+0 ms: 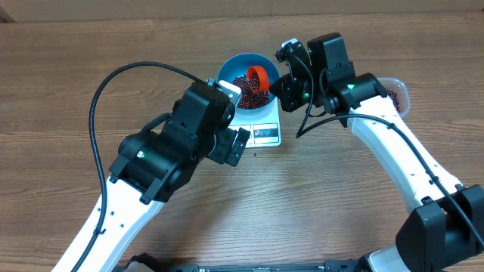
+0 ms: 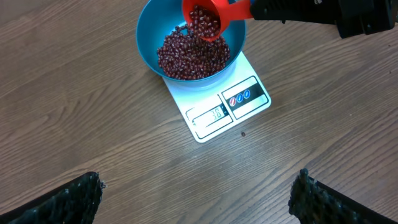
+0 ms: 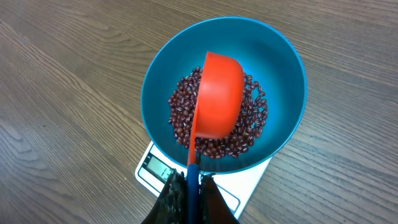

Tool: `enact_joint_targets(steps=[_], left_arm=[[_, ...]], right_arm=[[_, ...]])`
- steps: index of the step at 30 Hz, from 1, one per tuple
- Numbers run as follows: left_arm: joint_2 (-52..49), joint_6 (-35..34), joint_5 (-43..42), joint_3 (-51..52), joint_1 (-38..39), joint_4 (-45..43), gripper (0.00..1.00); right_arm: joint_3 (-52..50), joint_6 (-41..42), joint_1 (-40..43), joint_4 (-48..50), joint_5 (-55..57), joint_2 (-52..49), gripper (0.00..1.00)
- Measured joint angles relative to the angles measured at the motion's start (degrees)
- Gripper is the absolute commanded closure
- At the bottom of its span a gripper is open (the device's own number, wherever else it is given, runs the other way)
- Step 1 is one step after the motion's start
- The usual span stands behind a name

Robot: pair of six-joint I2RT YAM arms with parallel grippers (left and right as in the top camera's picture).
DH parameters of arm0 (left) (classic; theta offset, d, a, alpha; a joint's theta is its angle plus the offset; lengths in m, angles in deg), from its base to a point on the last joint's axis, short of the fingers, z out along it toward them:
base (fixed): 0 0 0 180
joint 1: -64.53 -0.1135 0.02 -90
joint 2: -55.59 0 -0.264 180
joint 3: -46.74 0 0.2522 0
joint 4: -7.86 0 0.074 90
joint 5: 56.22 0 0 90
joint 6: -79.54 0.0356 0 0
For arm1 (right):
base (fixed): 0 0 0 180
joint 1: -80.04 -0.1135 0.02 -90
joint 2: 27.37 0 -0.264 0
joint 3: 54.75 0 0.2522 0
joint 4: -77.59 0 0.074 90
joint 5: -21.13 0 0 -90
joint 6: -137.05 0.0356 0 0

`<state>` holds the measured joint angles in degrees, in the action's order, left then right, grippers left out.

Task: Scoop item into bowl and weigh 150g on scale
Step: 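Tilt the scoop with the right gripper to pour beans into the bowl, then hold the scoop inverted over the bowl, shaking out remaining beans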

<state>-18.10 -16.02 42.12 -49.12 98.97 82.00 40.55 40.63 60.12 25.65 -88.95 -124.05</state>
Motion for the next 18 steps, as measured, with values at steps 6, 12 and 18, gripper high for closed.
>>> enact_joint_targets(steps=[6,12,18], left_arm=[[0.0,0.0,0.0,0.0,0.0,0.0,0.00],[0.0,0.0,0.0,0.0,0.0,0.0,0.00],[0.0,0.0,0.0,0.0,0.0,0.0,0.00]], right_arm=[[0.0,0.2,0.0,-0.1,0.0,0.0,0.96],[0.0,1.6,0.0,0.0,0.4,0.0,0.96],[0.0,2.9,0.0,0.0,1.0,0.0,0.96]])
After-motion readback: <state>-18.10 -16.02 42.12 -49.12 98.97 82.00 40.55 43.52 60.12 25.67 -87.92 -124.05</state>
